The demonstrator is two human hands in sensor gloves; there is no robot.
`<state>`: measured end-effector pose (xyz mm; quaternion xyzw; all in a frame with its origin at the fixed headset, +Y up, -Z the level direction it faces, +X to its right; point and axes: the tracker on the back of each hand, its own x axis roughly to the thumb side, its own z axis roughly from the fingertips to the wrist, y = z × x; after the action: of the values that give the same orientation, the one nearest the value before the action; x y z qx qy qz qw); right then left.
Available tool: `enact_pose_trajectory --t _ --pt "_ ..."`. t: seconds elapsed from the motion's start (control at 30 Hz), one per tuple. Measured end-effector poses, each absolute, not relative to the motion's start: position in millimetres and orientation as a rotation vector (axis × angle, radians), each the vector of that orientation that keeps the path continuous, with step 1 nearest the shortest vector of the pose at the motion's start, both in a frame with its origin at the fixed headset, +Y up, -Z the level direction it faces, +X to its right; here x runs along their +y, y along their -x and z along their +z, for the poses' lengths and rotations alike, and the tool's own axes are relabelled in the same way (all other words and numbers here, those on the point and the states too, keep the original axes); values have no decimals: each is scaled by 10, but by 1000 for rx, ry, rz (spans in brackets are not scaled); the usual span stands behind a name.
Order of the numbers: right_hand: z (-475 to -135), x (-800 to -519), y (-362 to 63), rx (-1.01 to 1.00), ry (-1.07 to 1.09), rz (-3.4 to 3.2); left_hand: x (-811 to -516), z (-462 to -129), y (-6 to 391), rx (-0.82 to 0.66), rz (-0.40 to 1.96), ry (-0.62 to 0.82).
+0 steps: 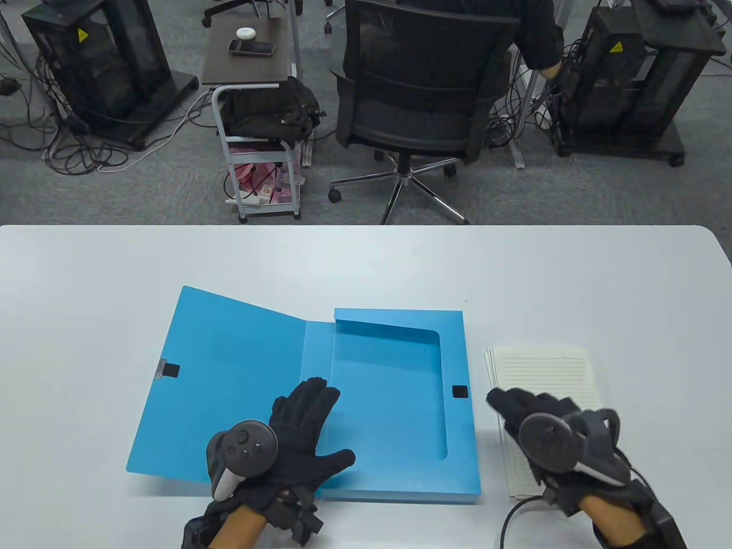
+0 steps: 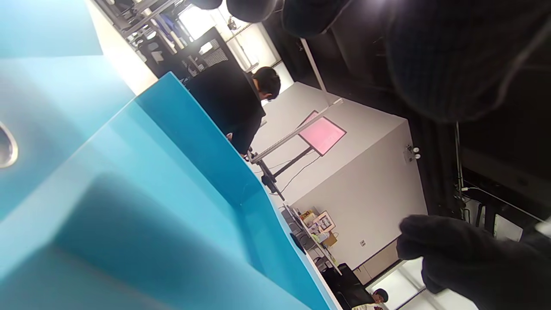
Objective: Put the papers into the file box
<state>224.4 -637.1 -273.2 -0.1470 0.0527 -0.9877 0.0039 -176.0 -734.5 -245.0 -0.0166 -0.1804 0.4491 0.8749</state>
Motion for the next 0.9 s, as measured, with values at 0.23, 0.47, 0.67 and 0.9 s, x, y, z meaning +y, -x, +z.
enact_pose_trajectory --t 0.23,0.47,0.67,0.9 --pt "-3976 -7134 -2523 -513 77 -2949 -7418 -2486 1820 -337 903 74" --pt "-4367 -7593 -2603 -881 15 -2904 -7427 -2527 1920 -289 956 98" --pt "-4547 -7660 -2459 -934 94 -2669 -7415 -2498 1925 -235 907 64" --pt "-4734 -7719 -2491 -981 171 -2693 -7417 -2485 1986 -200 917 41"
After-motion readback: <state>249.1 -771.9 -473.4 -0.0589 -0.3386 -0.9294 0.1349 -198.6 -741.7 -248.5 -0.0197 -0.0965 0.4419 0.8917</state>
